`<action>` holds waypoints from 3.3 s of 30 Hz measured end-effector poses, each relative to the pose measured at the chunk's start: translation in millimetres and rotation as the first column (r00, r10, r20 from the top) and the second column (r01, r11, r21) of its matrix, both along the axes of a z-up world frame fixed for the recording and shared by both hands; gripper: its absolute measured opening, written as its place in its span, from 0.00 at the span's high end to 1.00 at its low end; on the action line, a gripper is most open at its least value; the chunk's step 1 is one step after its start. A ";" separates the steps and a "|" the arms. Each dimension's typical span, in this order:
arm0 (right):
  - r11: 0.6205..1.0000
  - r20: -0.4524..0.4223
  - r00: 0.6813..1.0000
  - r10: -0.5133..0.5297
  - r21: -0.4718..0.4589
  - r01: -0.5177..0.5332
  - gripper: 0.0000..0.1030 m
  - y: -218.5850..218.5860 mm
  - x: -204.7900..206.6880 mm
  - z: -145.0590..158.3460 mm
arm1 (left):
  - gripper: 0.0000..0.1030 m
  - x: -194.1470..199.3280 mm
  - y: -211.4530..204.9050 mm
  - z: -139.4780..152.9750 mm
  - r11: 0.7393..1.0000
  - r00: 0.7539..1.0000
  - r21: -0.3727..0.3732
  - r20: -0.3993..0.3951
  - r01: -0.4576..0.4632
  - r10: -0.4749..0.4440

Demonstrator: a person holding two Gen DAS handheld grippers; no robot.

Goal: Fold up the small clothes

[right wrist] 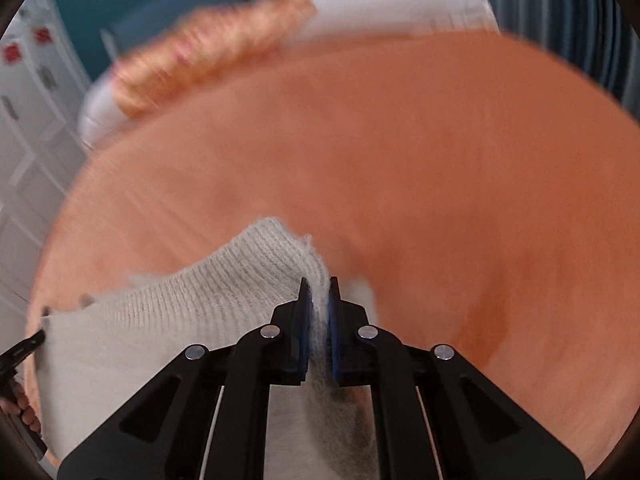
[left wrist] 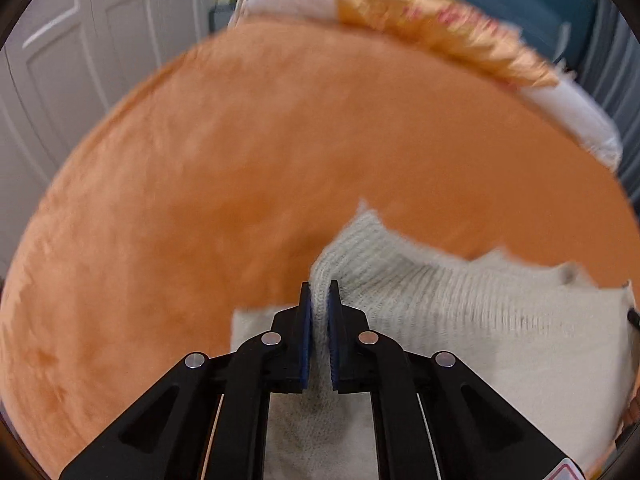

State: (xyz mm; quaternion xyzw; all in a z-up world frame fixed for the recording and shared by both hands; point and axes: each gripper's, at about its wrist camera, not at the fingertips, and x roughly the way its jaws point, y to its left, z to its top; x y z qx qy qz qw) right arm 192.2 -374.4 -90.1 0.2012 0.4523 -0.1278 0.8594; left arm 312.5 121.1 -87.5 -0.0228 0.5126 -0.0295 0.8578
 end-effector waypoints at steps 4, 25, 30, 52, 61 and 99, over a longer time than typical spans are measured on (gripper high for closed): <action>1.000 0.014 1.000 0.006 -0.015 -0.005 0.88 10.3 -8.1 7.9 | 0.87 -9.5 -2.0 -6.2 1.000 1.000 0.024 0.017 -0.018 0.017; 0.895 -0.150 0.926 0.345 -0.245 -0.373 0.87 221.6 -82.3 20.8 | 0.57 -165.6 -89.0 13.5 0.993 0.993 -0.014 -0.014 0.119 -0.119; 0.912 -0.155 0.936 0.317 -0.223 -0.345 0.87 226.3 -79.9 24.1 | 0.56 -168.0 -90.3 11.9 0.994 0.994 0.002 -0.015 0.112 -0.112; 0.913 -0.126 0.923 0.362 -0.154 -0.379 0.86 231.6 -91.3 15.0 | 0.56 -166.4 -96.2 5.2 0.992 0.993 0.046 0.003 0.121 -0.121; 0.927 0.001 0.938 0.346 -0.153 -0.342 0.58 204.2 -105.9 43.0 | 0.38 -177.7 -22.9 43.3 0.992 0.996 -0.128 0.080 -0.017 0.027; 0.998 -0.047 0.998 -0.049 -0.046 0.047 0.73 59.0 -228.9 61.2 | 0.70 -251.9 72.9 79.0 0.980 0.993 -0.165 0.021 -0.114 0.119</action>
